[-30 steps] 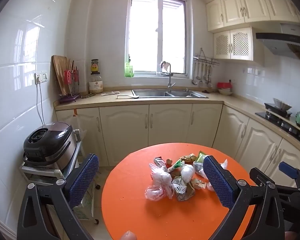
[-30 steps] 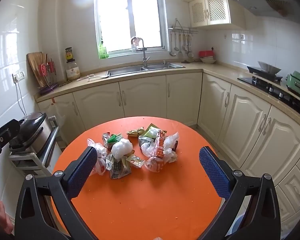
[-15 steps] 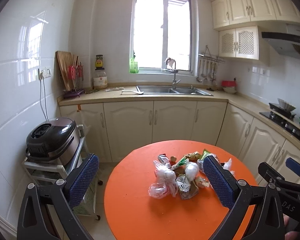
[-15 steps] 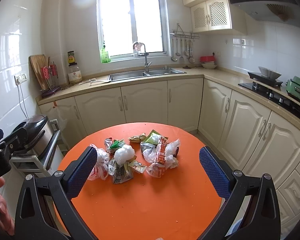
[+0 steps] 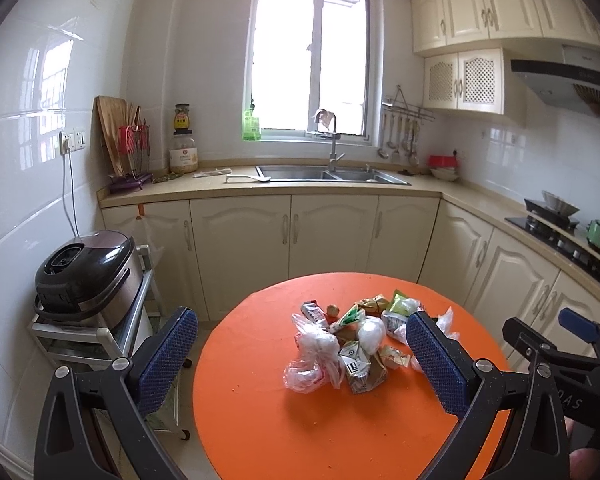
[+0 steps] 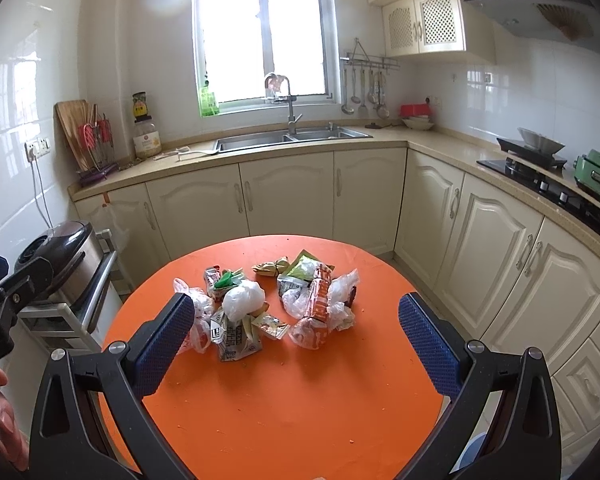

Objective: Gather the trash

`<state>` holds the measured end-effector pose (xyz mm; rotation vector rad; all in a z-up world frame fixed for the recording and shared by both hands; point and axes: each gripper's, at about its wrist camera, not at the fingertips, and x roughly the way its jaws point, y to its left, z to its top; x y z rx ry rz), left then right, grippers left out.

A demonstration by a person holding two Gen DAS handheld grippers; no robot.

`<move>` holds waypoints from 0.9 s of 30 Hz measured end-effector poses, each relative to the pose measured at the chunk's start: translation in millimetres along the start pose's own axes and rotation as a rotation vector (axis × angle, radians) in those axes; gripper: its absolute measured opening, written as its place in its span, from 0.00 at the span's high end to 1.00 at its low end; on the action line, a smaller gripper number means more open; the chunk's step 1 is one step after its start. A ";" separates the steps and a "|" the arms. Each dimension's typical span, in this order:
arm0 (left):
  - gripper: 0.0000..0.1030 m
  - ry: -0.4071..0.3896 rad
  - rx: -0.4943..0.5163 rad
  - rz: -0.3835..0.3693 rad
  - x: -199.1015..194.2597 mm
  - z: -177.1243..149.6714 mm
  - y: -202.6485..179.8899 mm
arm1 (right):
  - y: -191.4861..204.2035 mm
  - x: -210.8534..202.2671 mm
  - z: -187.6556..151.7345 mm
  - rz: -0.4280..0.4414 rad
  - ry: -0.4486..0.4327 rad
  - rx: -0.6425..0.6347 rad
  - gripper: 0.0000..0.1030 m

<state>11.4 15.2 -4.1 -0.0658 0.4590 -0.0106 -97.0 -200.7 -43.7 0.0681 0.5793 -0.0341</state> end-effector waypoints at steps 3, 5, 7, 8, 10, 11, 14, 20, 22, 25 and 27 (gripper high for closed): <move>0.01 0.010 0.000 0.000 5.7 -0.3 0.3 | -0.6 5.7 -0.4 0.000 0.009 -0.002 0.00; 0.01 0.019 -0.001 0.001 11.9 0.1 0.2 | -0.8 10.2 -0.6 -0.001 0.017 -0.004 0.00; 0.01 0.031 0.001 0.002 20.1 0.2 1.8 | -1.0 16.1 -0.8 0.000 0.029 -0.006 0.00; 0.01 0.040 0.002 0.005 25.6 0.0 2.8 | -1.3 19.0 -1.3 0.000 0.035 -0.007 0.00; 0.01 0.056 0.002 0.007 35.4 -0.5 4.8 | -2.6 26.3 -2.9 -0.001 0.050 -0.004 0.00; 0.01 0.066 0.001 0.007 40.8 -2.4 6.6 | -2.9 29.5 -3.3 -0.001 0.057 -0.003 0.00; 0.01 0.094 0.002 0.014 58.4 -3.1 7.7 | -4.9 44.6 -6.9 -0.011 0.089 -0.002 0.00; 0.01 0.165 0.008 0.024 98.9 -8.0 10.0 | -14.0 78.4 -16.2 -0.029 0.162 0.006 0.00; 0.01 0.197 0.013 0.026 115.8 -11.4 10.7 | -17.6 91.2 -19.9 -0.034 0.187 0.009 0.00; 0.01 0.235 0.021 0.025 139.8 -14.9 8.2 | -22.7 109.4 -27.0 -0.043 0.227 0.017 0.00; 0.01 0.257 0.026 0.022 154.7 -15.1 6.3 | -25.9 119.8 -31.3 -0.047 0.248 0.021 0.00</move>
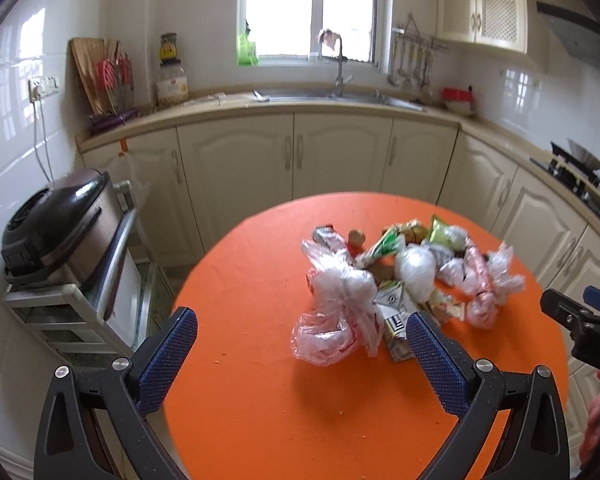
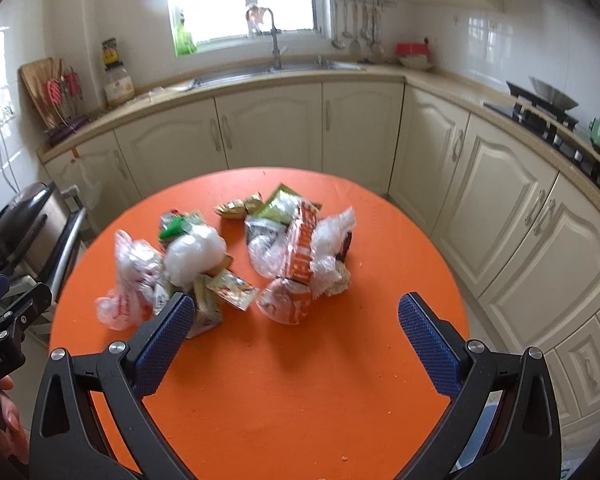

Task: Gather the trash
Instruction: 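Grasp the clear plastic bag with the left tool while the right tool grasps the orange-wrapped package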

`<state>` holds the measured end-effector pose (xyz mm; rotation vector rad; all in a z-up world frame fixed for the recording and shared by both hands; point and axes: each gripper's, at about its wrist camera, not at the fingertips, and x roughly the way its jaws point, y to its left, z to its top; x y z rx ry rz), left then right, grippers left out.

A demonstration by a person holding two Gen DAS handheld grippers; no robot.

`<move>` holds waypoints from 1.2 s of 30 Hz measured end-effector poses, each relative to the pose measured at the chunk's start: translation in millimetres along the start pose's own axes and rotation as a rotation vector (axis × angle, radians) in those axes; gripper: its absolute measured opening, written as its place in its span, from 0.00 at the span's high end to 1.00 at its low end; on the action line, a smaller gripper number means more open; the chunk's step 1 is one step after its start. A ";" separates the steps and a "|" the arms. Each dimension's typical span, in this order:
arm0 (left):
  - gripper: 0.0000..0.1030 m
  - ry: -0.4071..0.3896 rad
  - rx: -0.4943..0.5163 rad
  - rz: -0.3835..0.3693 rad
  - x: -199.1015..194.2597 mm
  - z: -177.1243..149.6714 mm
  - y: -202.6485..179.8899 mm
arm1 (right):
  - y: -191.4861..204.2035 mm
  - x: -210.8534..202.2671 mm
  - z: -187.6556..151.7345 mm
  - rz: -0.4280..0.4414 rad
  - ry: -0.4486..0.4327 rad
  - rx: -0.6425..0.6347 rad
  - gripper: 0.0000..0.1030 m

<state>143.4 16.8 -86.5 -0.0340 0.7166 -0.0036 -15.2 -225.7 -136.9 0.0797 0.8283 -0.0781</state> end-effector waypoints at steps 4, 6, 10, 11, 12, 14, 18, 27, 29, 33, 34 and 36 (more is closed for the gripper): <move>0.01 0.034 0.009 -0.005 36.1 6.5 -0.6 | -6.7 21.6 -1.5 -0.013 0.040 0.010 0.00; 0.01 0.047 0.012 -0.009 53.0 7.8 -0.9 | -10.4 31.5 -1.8 -0.020 0.057 0.016 0.00; 0.01 0.080 0.015 -0.015 90.8 12.1 -2.2 | -17.1 48.5 -0.1 -0.023 0.079 0.028 0.00; 0.01 0.090 0.014 -0.017 100.2 13.2 -2.2 | -18.3 51.9 0.8 -0.022 0.083 0.031 0.00; 0.01 0.096 0.014 -0.018 109.7 14.6 -2.7 | -19.6 55.2 1.7 -0.021 0.087 0.033 0.00; 0.01 0.110 0.010 -0.022 125.4 16.7 -2.3 | -21.8 62.7 4.4 -0.015 0.096 0.039 0.00; 0.02 0.136 -0.006 -0.056 147.6 18.4 -0.3 | -28.5 73.7 9.6 -0.008 0.096 0.069 0.02; 0.12 0.136 -0.018 -0.103 163.0 20.4 2.0 | -3.5 76.0 31.5 0.152 0.028 0.010 0.14; 0.12 0.132 -0.023 -0.101 164.4 20.0 4.0 | 7.1 85.6 37.7 0.155 0.041 -0.009 0.17; 0.11 0.152 -0.027 -0.099 175.3 17.8 2.7 | 8.3 121.5 43.1 0.136 0.122 0.009 0.31; 0.10 0.156 -0.029 -0.100 177.7 18.3 1.3 | 7.0 130.0 42.0 0.110 0.140 0.008 0.33; 0.10 0.155 -0.036 -0.107 180.7 19.4 0.6 | 2.9 145.3 39.6 0.086 0.172 0.016 0.37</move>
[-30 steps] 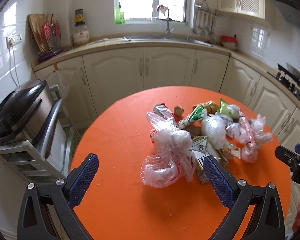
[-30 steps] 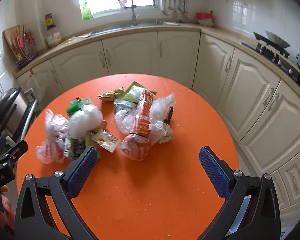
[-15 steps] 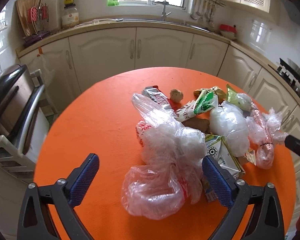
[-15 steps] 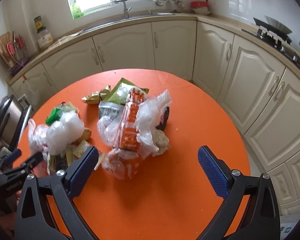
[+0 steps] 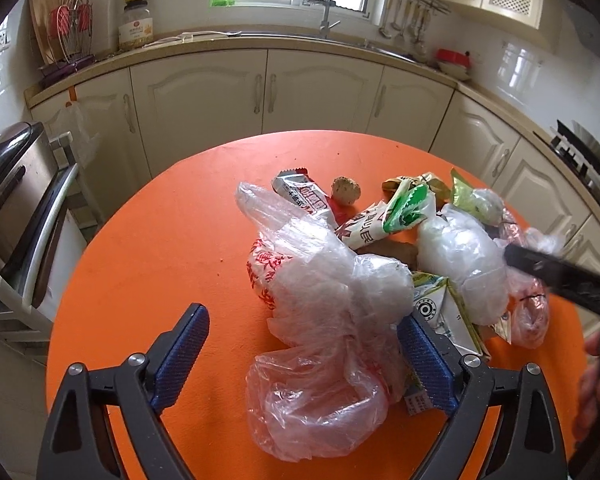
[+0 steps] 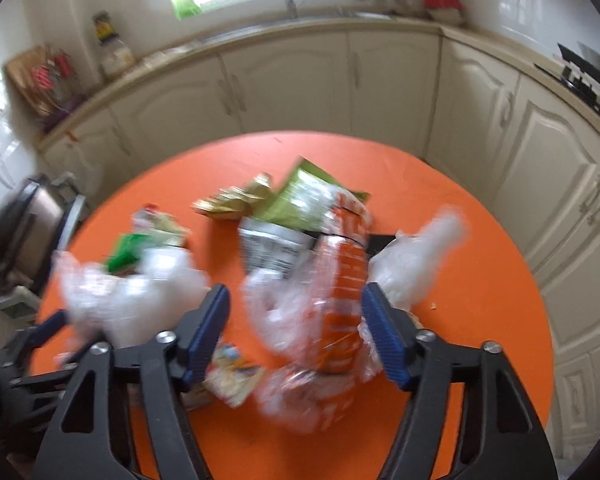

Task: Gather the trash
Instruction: 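Grasp the clear plastic bag with the left tool while the right tool grasps the orange-wrapped package, then carry both held items to the blue bin and open both tools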

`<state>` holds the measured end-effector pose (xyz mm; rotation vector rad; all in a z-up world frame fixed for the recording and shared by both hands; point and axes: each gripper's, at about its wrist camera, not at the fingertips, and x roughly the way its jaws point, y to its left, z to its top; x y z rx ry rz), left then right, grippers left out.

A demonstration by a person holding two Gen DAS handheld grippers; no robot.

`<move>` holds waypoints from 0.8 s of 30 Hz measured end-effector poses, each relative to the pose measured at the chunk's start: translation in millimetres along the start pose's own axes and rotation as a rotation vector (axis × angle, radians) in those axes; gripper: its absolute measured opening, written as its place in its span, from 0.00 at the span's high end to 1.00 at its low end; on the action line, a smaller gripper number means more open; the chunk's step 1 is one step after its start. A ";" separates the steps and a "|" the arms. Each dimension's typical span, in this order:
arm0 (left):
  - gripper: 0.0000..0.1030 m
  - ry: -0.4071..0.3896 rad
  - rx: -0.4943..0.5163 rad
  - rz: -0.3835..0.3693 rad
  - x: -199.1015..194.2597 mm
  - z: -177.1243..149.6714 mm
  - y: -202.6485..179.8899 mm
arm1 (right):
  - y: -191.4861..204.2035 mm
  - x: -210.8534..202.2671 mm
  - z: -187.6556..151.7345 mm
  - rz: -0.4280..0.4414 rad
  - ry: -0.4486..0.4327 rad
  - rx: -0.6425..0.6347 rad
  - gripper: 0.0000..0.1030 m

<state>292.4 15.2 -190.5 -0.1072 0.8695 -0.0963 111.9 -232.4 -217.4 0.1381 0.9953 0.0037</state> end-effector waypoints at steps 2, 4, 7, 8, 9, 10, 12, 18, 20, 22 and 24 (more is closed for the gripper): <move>0.11 0.001 -0.006 -0.010 1.7 2.8 -0.3 | -5.7 10.6 -0.8 0.014 0.009 -0.001 0.44; 0.19 0.000 -0.005 -0.037 2.4 3.4 0.6 | -10.4 7.9 -0.5 0.039 -0.005 0.014 0.53; 0.48 0.010 -0.021 -0.104 1.1 3.2 4.6 | -14.3 -1.1 -3.0 0.094 -0.017 0.028 0.69; 0.51 0.010 -0.018 -0.111 0.5 2.8 6.0 | -14.3 -3.1 -4.7 0.104 -0.018 0.027 0.71; 0.53 0.007 -0.013 -0.114 -0.7 2.2 7.2 | -14.9 -5.0 -6.5 0.123 -0.019 0.036 0.71; 0.57 0.004 -0.013 -0.121 -2.3 1.7 9.4 | -16.7 -8.3 -8.8 0.154 -0.021 0.055 0.71; 0.61 -0.002 -0.023 -0.130 -7.4 -0.6 16.1 | -17.9 -15.8 -12.5 0.176 -0.032 0.065 0.71; 0.65 -0.029 -0.021 -0.094 -26.4 -16.2 32.7 | -15.6 -42.4 -23.1 0.239 -0.066 0.074 0.71; 0.65 -0.041 -0.026 -0.091 -36.1 -24.7 36.4 | -13.1 -50.1 -27.4 0.239 -0.071 0.068 0.71; 0.66 -0.047 -0.022 -0.086 -45.1 -33.6 32.5 | -12.2 -55.8 -33.0 0.251 -0.069 0.068 0.71; 0.66 -0.057 -0.015 -0.084 -57.0 -44.8 29.1 | -13.6 -61.4 -38.9 0.249 -0.073 0.066 0.71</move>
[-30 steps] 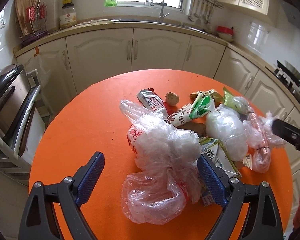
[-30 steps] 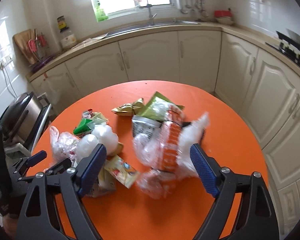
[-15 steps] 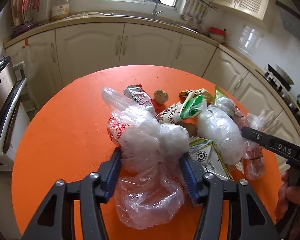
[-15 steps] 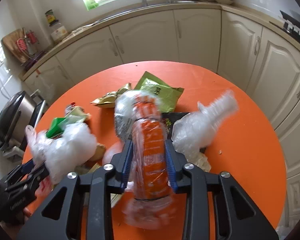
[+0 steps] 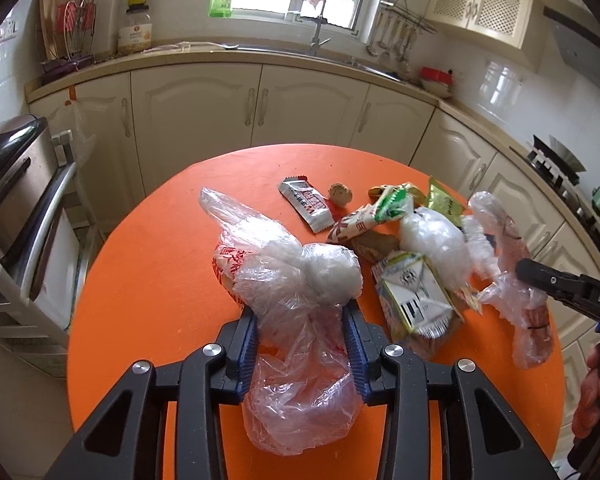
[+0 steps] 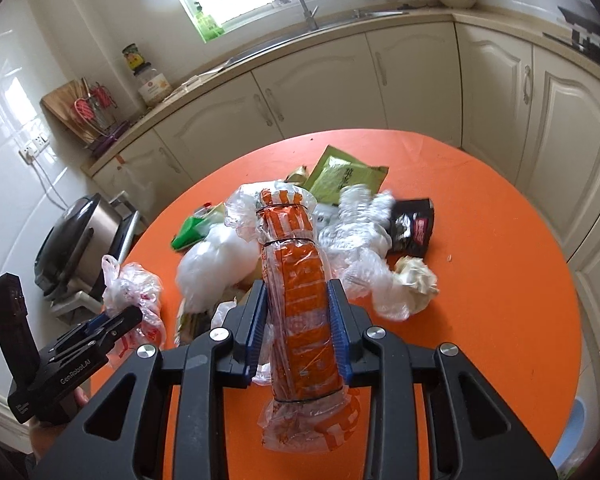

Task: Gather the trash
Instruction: 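Carry both held items to the blue bin and open both tools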

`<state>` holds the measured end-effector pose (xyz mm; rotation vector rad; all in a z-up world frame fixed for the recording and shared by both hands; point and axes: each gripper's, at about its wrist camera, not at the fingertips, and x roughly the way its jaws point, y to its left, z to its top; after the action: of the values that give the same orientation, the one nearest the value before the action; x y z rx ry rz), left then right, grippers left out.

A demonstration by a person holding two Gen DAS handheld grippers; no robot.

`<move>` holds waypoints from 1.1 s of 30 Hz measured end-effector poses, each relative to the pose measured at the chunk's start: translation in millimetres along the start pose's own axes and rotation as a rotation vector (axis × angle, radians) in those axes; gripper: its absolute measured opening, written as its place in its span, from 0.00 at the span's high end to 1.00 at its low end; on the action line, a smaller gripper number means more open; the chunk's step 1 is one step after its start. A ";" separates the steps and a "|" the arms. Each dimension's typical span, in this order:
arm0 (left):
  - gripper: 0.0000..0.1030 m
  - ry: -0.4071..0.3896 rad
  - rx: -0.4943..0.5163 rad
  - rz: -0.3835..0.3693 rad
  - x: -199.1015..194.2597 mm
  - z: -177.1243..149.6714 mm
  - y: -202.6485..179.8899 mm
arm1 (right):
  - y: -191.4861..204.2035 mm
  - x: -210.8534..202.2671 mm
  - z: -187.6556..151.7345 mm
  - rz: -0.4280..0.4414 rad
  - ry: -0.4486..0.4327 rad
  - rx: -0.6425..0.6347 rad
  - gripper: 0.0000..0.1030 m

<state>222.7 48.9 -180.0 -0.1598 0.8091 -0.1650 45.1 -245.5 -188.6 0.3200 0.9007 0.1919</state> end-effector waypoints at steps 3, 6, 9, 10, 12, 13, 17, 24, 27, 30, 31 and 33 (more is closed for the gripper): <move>0.66 -0.024 0.022 0.006 -22.5 -7.6 -11.9 | -0.2 -10.0 -6.3 0.002 -0.008 0.002 0.72; 0.66 -0.057 0.046 0.002 -48.3 -18.2 -24.4 | -0.6 -23.7 -11.2 0.002 -0.027 -0.001 0.73; 0.67 -0.094 0.073 -0.012 -75.7 -31.7 -36.3 | -1.7 -38.4 -14.2 0.002 -0.049 -0.004 0.73; 0.67 -0.102 0.080 -0.016 -83.9 -36.5 -37.3 | -2.2 -43.4 -16.0 0.002 -0.055 -0.004 0.73; 0.67 -0.122 0.099 -0.021 -100.1 -45.9 -45.4 | -3.4 -50.7 -18.9 0.003 -0.066 -0.003 0.74; 0.67 -0.130 0.107 -0.026 -107.7 -50.1 -49.0 | -4.6 -56.1 -21.2 0.007 -0.074 0.001 0.74; 0.67 -0.158 0.150 -0.041 -138.9 -72.0 -66.9 | -8.1 -75.6 -29.0 0.010 -0.103 0.006 0.74; 0.67 -0.203 0.273 -0.153 -185.3 -94.5 -122.1 | -31.2 -138.5 -38.7 -0.026 -0.203 0.042 0.74; 0.67 -0.212 0.335 -0.232 -199.4 -104.3 -159.6 | -57.0 -180.2 -46.8 -0.071 -0.259 0.075 0.74; 0.67 -0.209 0.409 -0.322 -210.4 -121.6 -209.1 | -90.2 -226.4 -59.7 -0.143 -0.313 0.118 0.74; 0.67 -0.204 0.437 -0.361 -213.7 -130.3 -229.5 | -106.9 -245.7 -66.5 -0.181 -0.333 0.140 0.74; 0.67 -0.183 0.485 -0.427 -212.8 -143.4 -263.0 | -133.3 -272.4 -77.9 -0.245 -0.356 0.174 0.74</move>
<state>-48.8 -174.7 -73.7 0.1132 0.5252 -0.7317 -178.5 -435.9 -79.9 0.3880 0.5970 -0.1675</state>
